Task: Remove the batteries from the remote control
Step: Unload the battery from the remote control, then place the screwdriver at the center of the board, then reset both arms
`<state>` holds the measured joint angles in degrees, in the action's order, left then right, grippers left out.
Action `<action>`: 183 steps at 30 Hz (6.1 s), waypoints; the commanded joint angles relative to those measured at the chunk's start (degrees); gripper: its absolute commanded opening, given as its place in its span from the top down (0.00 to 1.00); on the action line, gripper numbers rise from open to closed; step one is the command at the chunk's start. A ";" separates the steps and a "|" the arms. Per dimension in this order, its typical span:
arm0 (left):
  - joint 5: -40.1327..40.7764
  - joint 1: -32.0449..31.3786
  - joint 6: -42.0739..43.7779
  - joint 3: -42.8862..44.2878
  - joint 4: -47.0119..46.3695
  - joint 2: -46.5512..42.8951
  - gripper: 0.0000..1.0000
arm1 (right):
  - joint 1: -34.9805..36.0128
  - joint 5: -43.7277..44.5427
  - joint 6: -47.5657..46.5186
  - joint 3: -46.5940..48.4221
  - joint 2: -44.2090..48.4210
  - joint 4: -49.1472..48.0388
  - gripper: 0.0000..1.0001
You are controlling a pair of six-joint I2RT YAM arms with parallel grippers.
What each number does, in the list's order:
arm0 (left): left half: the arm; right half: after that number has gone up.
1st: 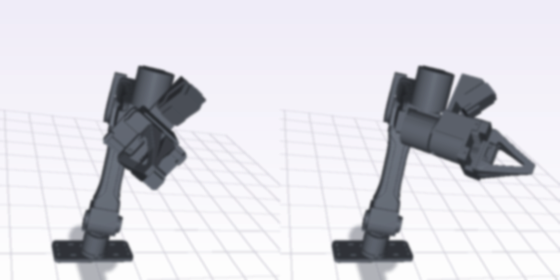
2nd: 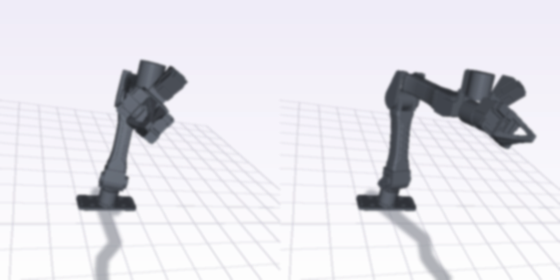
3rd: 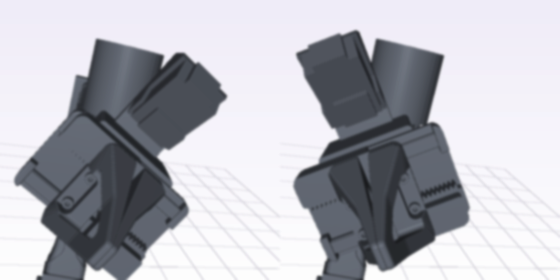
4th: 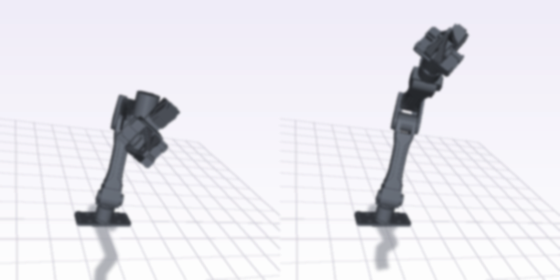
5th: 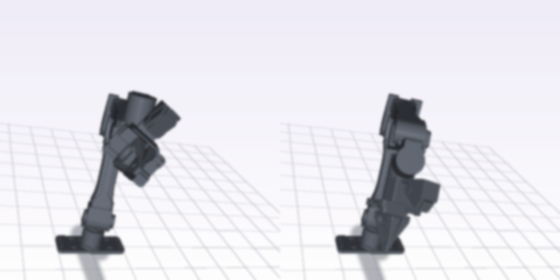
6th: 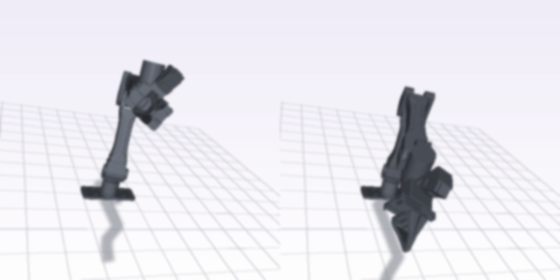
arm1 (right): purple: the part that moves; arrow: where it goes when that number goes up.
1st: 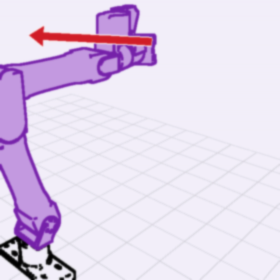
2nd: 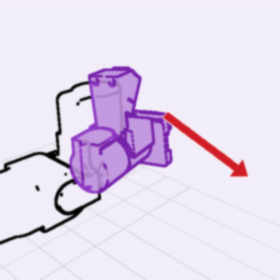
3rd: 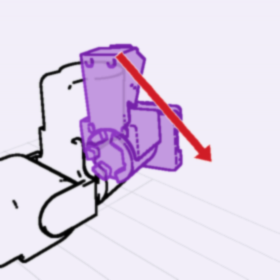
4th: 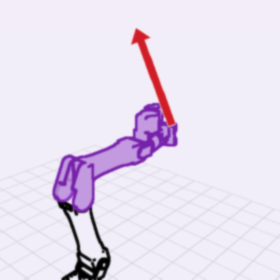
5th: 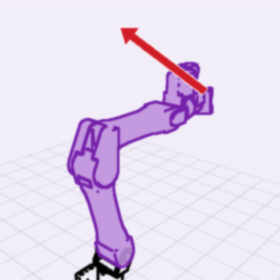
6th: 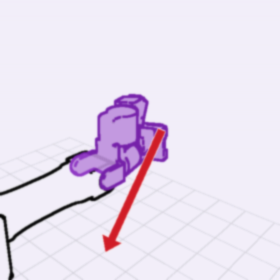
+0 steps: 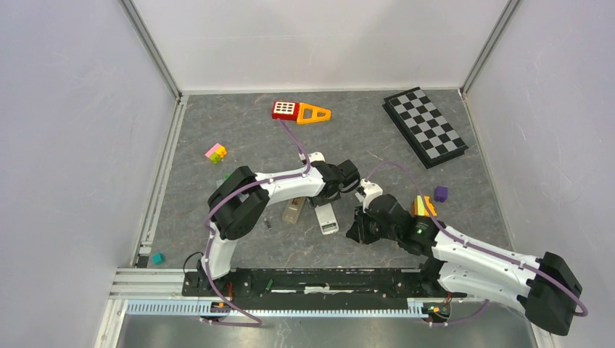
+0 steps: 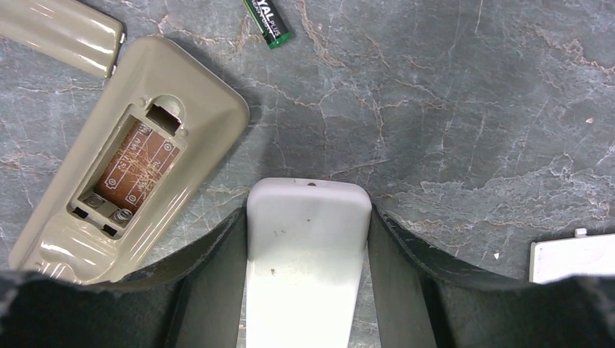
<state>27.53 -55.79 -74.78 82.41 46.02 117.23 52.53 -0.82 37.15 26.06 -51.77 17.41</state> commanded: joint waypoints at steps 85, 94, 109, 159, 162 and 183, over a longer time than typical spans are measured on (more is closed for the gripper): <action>-7.93 -0.07 -8.89 -8.16 -8.87 5.47 0.98 | 2.41 -5.29 0.68 -7.78 1.18 -27.06 1.00; -6.77 -0.13 -8.14 -8.60 -8.85 4.94 0.98 | 2.33 10.05 -2.65 -4.62 2.58 -11.61 1.00; -7.11 -0.14 -8.23 -7.47 -8.98 5.29 0.98 | 2.36 -3.20 -9.06 0.97 -8.35 -11.97 1.00; -6.40 0.80 35.15 -30.89 -39.45 -35.65 0.00 | -26.38 14.69 -11.28 -14.59 -2.30 -24.31 0.99; -5.78 1.81 36.17 -31.75 -36.96 -38.00 0.00 | -26.41 10.97 -10.47 -17.50 -4.62 -25.25 0.93; -6.98 19.31 40.77 -37.78 -27.45 -55.84 0.00 | -26.43 11.45 -16.80 -5.36 0.88 -13.11 0.10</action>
<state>19.20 -37.04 -37.76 43.62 16.47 63.07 26.02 7.42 24.45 13.39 -53.52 -2.24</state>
